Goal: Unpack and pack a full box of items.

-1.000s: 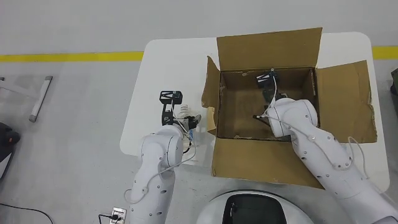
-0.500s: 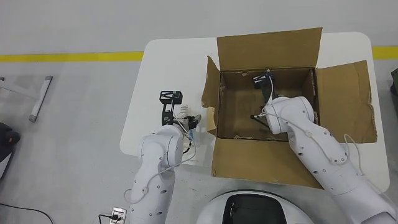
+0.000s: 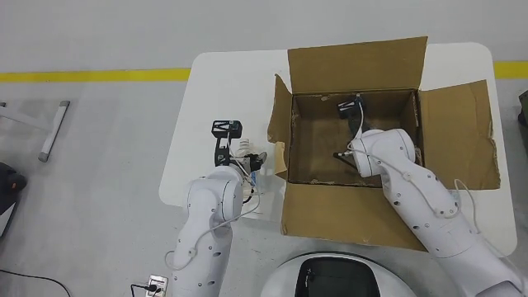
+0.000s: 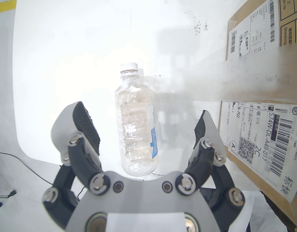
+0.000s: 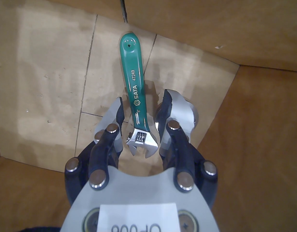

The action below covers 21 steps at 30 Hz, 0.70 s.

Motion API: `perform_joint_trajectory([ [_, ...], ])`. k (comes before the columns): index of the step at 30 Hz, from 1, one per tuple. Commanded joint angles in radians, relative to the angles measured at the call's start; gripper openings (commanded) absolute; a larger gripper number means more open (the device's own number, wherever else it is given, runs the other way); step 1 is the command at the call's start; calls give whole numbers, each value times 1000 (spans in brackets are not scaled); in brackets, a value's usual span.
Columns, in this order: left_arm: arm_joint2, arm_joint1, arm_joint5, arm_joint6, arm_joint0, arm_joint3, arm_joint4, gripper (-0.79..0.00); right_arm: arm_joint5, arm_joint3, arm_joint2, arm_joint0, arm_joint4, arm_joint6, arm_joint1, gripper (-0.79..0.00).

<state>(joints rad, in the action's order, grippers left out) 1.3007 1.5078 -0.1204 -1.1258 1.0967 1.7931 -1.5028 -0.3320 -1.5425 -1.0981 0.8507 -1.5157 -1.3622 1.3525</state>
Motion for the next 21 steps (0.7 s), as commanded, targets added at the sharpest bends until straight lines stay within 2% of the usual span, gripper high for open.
perform_joint_trajectory([
  [1,0,0,0,0,0,0,0,0,3,6,-3,1,1,1,2,-422],
  [11,0,0,0,0,0,0,0,0,10,35,-7,-2,-1,8,15,-449],
  [13,0,0,0,0,0,0,0,0,14,37,-8,-2,-3,8,17,-499],
  [14,0,0,0,0,0,0,0,0,14,35,-10,-2,-5,7,18,-570],
  [15,0,0,0,0,0,0,0,0,14,34,-12,-2,-7,7,19,-603],
  [16,0,0,0,0,0,0,0,0,16,32,-14,-2,-10,6,19,-668],
  [17,0,0,0,0,0,0,0,0,15,30,-16,-1,-11,5,20,-782],
  [21,0,0,0,0,0,0,0,0,20,15,-23,2,-22,2,23,-785],
])
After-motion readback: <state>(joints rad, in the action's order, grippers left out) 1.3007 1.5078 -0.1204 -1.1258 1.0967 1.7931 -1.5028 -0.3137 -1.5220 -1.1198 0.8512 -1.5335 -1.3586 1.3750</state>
